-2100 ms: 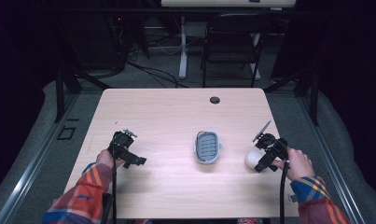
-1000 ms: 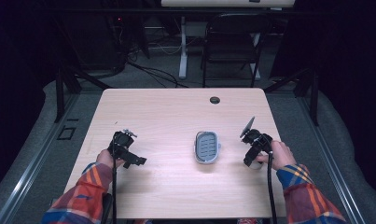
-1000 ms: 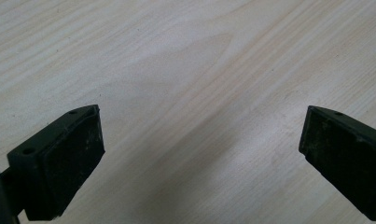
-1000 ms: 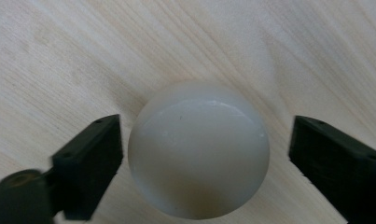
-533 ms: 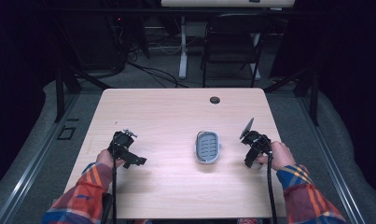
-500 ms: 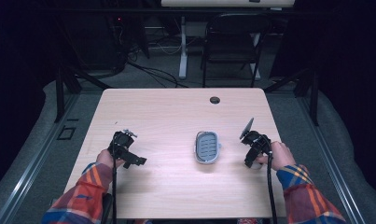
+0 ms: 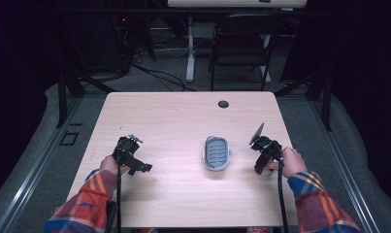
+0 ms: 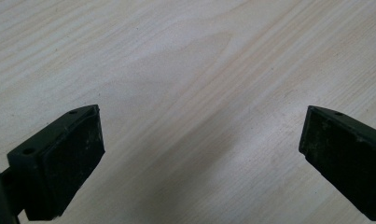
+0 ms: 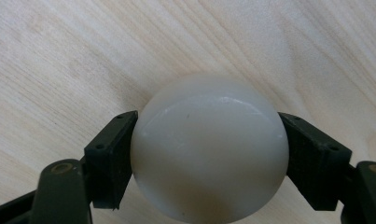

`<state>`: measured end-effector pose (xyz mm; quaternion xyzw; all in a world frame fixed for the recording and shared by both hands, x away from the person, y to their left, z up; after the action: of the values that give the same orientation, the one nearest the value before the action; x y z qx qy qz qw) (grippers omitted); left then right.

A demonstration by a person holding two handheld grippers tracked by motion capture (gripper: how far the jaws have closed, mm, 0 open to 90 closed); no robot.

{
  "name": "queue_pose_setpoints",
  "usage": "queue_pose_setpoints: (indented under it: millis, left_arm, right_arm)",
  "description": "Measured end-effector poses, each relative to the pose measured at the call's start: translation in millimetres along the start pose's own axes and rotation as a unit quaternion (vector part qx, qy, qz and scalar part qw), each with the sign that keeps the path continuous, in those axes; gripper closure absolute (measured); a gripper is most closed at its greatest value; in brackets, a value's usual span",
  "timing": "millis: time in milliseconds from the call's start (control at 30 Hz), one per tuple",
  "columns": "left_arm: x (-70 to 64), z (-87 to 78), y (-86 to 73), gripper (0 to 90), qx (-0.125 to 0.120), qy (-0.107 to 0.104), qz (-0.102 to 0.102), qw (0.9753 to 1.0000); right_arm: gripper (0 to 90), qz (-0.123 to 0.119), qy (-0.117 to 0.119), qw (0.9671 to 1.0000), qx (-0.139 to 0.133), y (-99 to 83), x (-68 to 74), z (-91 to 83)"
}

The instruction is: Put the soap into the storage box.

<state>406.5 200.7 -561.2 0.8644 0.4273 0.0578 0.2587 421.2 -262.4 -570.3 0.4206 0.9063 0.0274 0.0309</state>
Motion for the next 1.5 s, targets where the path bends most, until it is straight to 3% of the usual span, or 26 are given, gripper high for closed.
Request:
queue_pose_setpoints:
  millis: [133, 167, 233, 267, 367, 700, 767, 800, 1233, 1333, 1500]
  left_arm:
    - [-0.1, 0.0, -0.1, 0.0, 0.000, 0.000, -0.002, 1.0000]
    - [-0.1, 0.0, -0.1, 0.0, 0.000, 0.001, -0.002, 1.0000]
    - [-0.1, 0.0, -0.1, 0.0, 0.000, 0.000, -0.001, 1.0000]
    - [-0.2, 0.0, -0.1, 0.0, 0.000, 0.001, -0.002, 1.0000]
    - [-0.2, -0.1, -0.1, 0.0, 0.000, 0.001, -0.002, 1.0000]
    - [-0.5, 0.0, -0.1, 0.0, 0.001, 0.002, -0.002, 1.0000]
    - [-0.5, 0.2, -0.1, 0.0, 0.000, 0.004, 0.000, 1.0000]
    - [-0.4, 0.1, -0.1, 0.0, 0.001, 0.003, 0.000, 1.0000]
    - [-0.6, 0.3, 0.1, 0.0, 0.002, 0.001, -0.001, 1.0000]
    - [-0.7, 0.3, 0.2, 0.0, 0.002, 0.001, -0.001, 1.0000]
    - [-0.7, 0.4, 0.2, 0.0, 0.002, 0.001, -0.001, 1.0000]
  right_arm:
    - [24.5, 0.001, -0.001, 1.0000, 0.005, -0.2, 1.2, -1.8]
    - [24.5, 0.008, -0.001, 1.0000, -0.005, -0.5, 2.3, -1.1]
    - [24.5, -0.003, -0.006, 1.0000, 0.007, -0.1, 1.5, -4.5]
    - [24.6, 0.006, -0.004, 0.9999, -0.008, -0.4, 2.9, -3.4]
    - [24.5, -0.006, -0.007, 1.0000, -0.002, -0.1, 2.4, -6.6]
    - [24.5, -0.008, -0.009, 0.9998, -0.013, 0.6, 4.1, -17.8]
    - [24.6, -0.006, -0.007, 0.9999, -0.007, 0.4, 5.3, -21.4]
    - [24.6, 0.004, -0.003, 0.9998, -0.020, -0.1, 7.1, -20.8]
    - [24.6, -0.016, -0.012, 0.9997, -0.014, 8.1, 10.9, -37.2]
    - [24.6, -0.016, -0.016, 0.9993, -0.030, 10.7, 13.4, -40.3]
    - [24.6, -0.026, -0.018, 0.9992, -0.025, 14.2, 15.1, -47.8]
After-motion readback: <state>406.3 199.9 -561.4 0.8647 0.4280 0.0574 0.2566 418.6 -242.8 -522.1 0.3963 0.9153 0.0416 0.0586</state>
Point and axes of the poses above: each handheld gripper's, and its own axes: z roughly forward along the jaws, y roughly out of its top, x roughly to its left, the point moved 3 cm from there along z, roughly forward along the jaws, and after that the axes turned 5 degrees about -x, right-handed, at the moved point
